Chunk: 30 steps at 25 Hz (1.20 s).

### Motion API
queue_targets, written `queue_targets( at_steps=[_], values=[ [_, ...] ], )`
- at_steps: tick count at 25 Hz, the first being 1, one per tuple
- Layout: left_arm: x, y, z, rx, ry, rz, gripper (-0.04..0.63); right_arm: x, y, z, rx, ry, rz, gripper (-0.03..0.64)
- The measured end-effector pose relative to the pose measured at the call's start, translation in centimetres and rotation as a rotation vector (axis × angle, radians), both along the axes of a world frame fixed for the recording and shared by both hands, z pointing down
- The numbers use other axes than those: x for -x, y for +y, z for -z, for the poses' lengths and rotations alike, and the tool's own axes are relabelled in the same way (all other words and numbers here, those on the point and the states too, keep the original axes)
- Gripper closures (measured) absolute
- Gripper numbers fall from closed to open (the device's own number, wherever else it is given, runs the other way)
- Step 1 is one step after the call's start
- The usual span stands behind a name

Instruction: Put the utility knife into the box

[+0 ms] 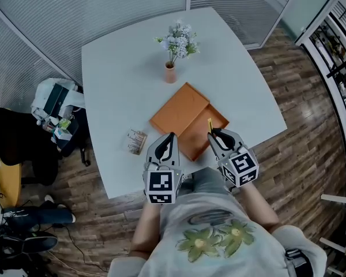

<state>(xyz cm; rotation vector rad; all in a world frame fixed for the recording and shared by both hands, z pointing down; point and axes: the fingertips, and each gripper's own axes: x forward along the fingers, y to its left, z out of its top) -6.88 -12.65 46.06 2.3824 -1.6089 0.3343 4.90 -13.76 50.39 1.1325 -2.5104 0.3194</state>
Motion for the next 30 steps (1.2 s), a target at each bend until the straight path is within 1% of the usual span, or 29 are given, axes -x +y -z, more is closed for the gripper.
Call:
queue_targets(
  at_steps=[24,30],
  values=[
    [1.3,-1.4,-0.9,0.025,0.017,0.044,0.595,1.1,-1.4,-7.8,0.129,0.238,0.173,0.545],
    [1.3,-1.4,-1.0,0.031,0.015,0.043,0.595,1.1,-1.5,-9.2,0.126,0.299,0.214,0.545]
  ],
)
